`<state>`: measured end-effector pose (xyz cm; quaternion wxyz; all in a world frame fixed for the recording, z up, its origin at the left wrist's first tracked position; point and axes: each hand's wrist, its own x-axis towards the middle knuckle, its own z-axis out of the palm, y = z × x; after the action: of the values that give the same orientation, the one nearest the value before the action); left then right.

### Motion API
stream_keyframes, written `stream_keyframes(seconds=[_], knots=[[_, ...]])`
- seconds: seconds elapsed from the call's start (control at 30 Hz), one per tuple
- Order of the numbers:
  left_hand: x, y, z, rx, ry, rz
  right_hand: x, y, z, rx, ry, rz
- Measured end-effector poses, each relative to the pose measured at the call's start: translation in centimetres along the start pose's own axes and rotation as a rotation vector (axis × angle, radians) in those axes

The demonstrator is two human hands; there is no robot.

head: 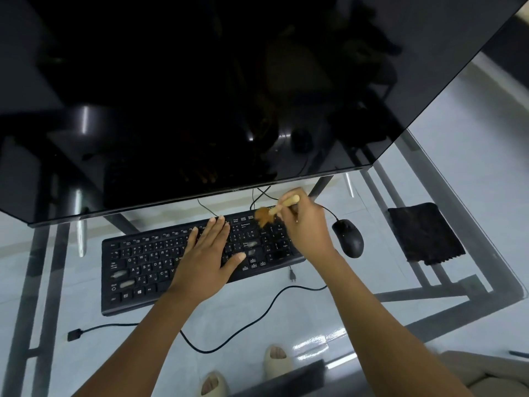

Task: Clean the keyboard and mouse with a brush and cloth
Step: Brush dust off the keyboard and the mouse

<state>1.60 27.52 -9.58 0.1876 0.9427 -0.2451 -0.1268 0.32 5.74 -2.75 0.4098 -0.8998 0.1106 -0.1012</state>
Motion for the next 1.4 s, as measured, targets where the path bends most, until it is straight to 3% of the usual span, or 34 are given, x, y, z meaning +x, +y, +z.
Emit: stream_keyframes(seconds=[0.1, 0.17, 0.23, 0.37, 0.47, 0.5, 0.6, 0.63, 0.73, 0.77, 0.87, 0.9, 0.97, 1.03, 1.13, 1.17, 1.23, 1.3, 1.33, 1.4], knots=[[0.0, 0.2, 0.1, -0.010, 0.009, -0.006, 0.0, -0.3, -0.4, 0.073, 0.178, -0.004], [-0.1, 0.1, 0.0, -0.024, -0.005, 0.002, 0.0, -0.3, -0.6, 0.094, 0.059, 0.022], [-0.3, 0.0, -0.1, -0.025, -0.032, 0.012, -0.5, 0.0, -0.7, -0.046, -0.057, -0.024], [-0.3, 0.1, -0.2, 0.002, -0.059, 0.025, -1.0, 0.9, -2.0, 0.006, 0.114, -0.015], [-0.2, -0.1, -0.3, 0.018, -0.058, 0.028, -1.4, 0.9, -2.4, 0.005, -0.135, 0.104], [-0.2, -0.1, -0.3, 0.021, -0.053, 0.023, -1.5, 1.0, -2.4, -0.053, -0.137, 0.102], [-0.2, 0.4, -0.2, 0.023, -0.058, 0.010, -1.9, 1.5, -3.2, -0.062, 0.131, 0.119], [-0.2, 0.4, -0.2, 0.021, -0.059, 0.005, -2.0, 1.3, -3.4, -0.015, 0.134, 0.132], [-0.2, 0.4, -0.3, 0.012, -0.057, 0.000, -2.7, 1.0, -2.9, -0.026, -0.105, 0.155], [-0.2, 0.4, -0.3, 0.013, -0.057, 0.001, -2.8, 1.2, -2.8, -0.085, -0.104, 0.149], [-0.2, 0.6, -0.4, 0.019, -0.061, 0.004, -2.5, 1.4, -3.5, -0.135, 0.133, 0.124], [-0.3, 0.6, -0.4, 0.022, -0.056, 0.003, -2.4, 1.2, -3.7, -0.091, 0.128, 0.121], [-0.3, 0.5, -0.4, 0.024, -0.053, 0.005, -2.5, 0.9, -3.4, -0.008, -0.033, 0.138], [-0.4, 0.3, -0.3, 0.025, -0.045, 0.005, -2.7, 1.3, -2.9, -0.118, -0.089, 0.120], [-0.4, 0.5, -0.3, 0.026, -0.049, 0.008, -2.1, 1.5, -3.4, -0.085, 0.166, 0.095], [-0.3, 0.5, -0.3, 0.029, -0.045, 0.007, -2.0, 1.0, -3.5, -0.008, 0.176, 0.111], [-0.3, 0.3, -0.3, 0.031, -0.040, 0.008, -1.7, 0.2, -3.0, 0.067, 0.029, 0.131], [-0.4, 0.2, -0.1, 0.031, -0.029, 0.006, -1.9, -0.1, -2.1, -0.064, -0.144, 0.060], [-0.4, 0.2, -0.1, 0.033, -0.032, 0.007, -1.8, 0.0, -1.7, -0.124, -0.127, 0.020], [-0.3, 0.3, -0.1, 0.037, -0.039, 0.010, -1.3, -0.1, -1.7, -0.097, 0.074, 0.005]])
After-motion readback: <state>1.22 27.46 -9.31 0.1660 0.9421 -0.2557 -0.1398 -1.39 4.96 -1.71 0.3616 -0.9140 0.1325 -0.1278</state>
